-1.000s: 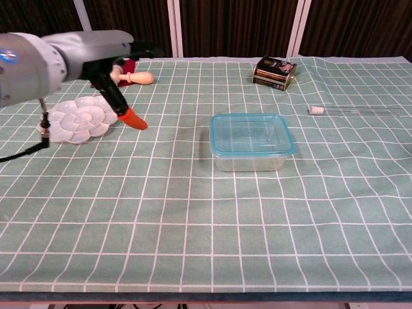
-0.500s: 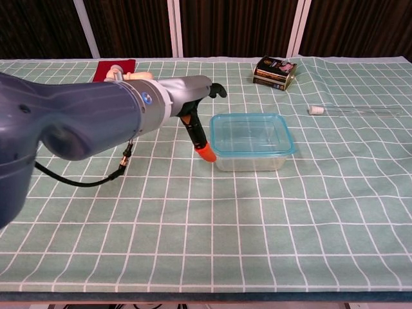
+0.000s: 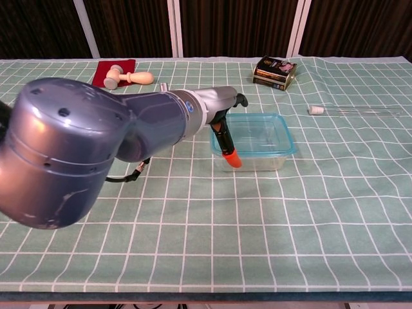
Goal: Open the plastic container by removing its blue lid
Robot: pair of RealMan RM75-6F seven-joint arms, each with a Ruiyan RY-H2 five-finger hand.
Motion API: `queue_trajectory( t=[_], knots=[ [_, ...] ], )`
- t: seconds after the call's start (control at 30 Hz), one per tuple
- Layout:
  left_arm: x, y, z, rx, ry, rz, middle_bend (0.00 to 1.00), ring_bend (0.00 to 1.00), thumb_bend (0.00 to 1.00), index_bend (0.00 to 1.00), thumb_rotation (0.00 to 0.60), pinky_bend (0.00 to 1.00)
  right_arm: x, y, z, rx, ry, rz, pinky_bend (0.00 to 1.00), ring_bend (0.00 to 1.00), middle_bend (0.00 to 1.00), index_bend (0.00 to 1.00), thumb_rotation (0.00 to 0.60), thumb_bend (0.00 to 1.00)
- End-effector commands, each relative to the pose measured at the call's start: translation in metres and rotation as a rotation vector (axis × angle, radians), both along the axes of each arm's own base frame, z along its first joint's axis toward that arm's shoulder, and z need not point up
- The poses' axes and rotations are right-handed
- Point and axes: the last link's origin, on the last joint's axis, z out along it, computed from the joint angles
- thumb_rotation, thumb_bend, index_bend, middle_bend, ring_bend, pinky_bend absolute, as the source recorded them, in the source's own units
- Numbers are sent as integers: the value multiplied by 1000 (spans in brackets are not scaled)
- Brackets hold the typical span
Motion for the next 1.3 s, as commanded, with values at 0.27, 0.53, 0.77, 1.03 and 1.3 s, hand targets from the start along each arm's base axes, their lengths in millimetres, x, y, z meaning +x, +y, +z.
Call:
queue_trajectory(
  t=[0.27, 0.53, 0.77, 1.03, 1.3],
  knots=[
    [12, 8, -18, 19, -6, -60, 211, 263, 97, 194, 600, 373, 0, 1, 0, 11, 1, -3, 0, 0, 0, 0, 600, 289],
    [-10, 14, 4, 52, 37, -145, 232, 272, 96, 206, 600, 376, 1, 1, 0, 15, 8, 1, 0, 0, 0, 0, 600, 289],
    [-48, 17, 43, -82, 121, -309, 232, 238, 97, 206, 600, 369, 3, 1, -1, 25, 20, 17, 0, 0, 0, 0, 600, 289],
    [-78, 14, 70, -148, 97, -407, 200, 231, 71, 206, 600, 368, 12, -3, -4, 16, 40, 62, 0, 0, 0, 0, 600, 288],
    [-91, 7, 67, -174, 63, -501, 195, 231, 68, 205, 600, 368, 41, -12, -31, 67, 1, 131, 0, 0, 0, 0, 600, 289]
  ],
)
